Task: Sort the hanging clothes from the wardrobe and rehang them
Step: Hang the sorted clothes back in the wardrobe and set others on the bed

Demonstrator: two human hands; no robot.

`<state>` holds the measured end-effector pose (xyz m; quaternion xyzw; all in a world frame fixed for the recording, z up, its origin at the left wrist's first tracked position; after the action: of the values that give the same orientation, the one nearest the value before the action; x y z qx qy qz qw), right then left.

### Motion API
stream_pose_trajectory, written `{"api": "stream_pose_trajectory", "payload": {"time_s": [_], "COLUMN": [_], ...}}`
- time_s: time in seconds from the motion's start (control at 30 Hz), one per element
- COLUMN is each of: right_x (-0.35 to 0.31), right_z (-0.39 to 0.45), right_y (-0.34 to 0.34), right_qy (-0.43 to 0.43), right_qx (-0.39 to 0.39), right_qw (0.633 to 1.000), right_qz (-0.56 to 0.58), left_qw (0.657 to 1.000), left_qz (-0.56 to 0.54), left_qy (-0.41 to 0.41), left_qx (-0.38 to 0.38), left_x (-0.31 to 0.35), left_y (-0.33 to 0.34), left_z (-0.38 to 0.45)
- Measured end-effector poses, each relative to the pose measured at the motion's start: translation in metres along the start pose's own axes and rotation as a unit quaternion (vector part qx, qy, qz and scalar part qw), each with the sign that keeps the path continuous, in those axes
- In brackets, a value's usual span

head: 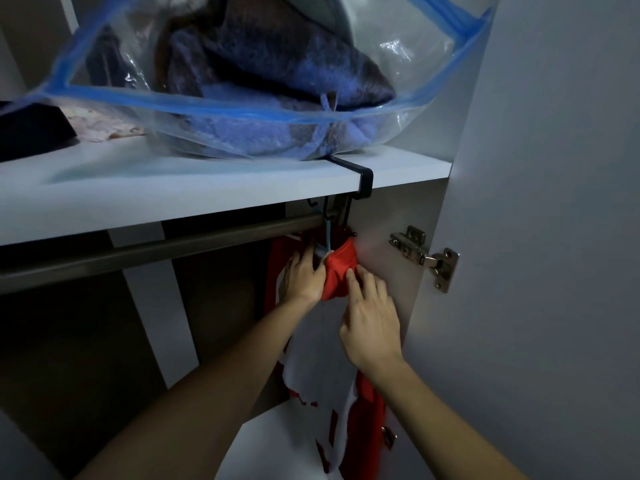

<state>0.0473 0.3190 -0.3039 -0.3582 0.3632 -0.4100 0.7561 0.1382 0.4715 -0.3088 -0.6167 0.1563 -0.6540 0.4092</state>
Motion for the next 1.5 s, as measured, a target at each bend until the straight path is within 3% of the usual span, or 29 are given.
{"api": "stream_pose_trajectory", "payload": {"time_s": [0.27, 0.43, 0.53, 0.73, 1.03, 1.27, 1.5], "right_x": [-0.006, -0.015, -0.019, -0.021, -0.047, -0.087, -0.111], "right_z": [-0.026, -0.058, -0.086, -0.110, -0.152, -0.200, -0.274], "right_y": [-0.029, -0.077, -0.118, -0.182, -0.199, -0.200, -0.237], "right_qy": [-0.017, -0.056, -0.077, -0.131, -0.167, -0.263, -0.398], "right_qx": [-0.038, -0.054, -0.085, -0.099, -0.132, -0.194, -0.255], "right_qw": [0.997, 0.990, 0.983, 0.970, 0.944, 0.904, 0.817], "right_qz": [0.070, 0.118, 0.142, 0.181, 0.252, 0.275, 0.329], "left_qw": [0.999, 0.998, 0.992, 0.969, 0.951, 0.920, 0.864], "left_qz": [0.030, 0.057, 0.111, 0.224, 0.280, 0.325, 0.329], "left_qy": [0.021, -0.012, -0.046, -0.029, -0.046, -0.146, -0.302], "left_qx": [0.014, 0.013, 0.031, 0.097, 0.127, 0.161, 0.233], "left_x": [-0.013, -0.004, 0.011, 0.048, 0.050, 0.058, 0.116], "left_y": [-0.040, -0.080, -0.110, -0.167, -0.216, -0.231, -0.210], "left_z": [-0.068, -0.148, -0.215, -0.318, -0.404, -0.507, -0.661]}}
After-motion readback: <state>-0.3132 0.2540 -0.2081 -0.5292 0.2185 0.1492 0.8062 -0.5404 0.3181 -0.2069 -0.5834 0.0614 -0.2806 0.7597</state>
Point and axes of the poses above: each hand's wrist, its own z-axis towards the middle knuckle, its own y-axis out of the palm, x = y × z, the point moved 2 cm from there along z, towards the middle knuckle, and after that the axes turned 3 degrees about z, right-handed, at the moved point
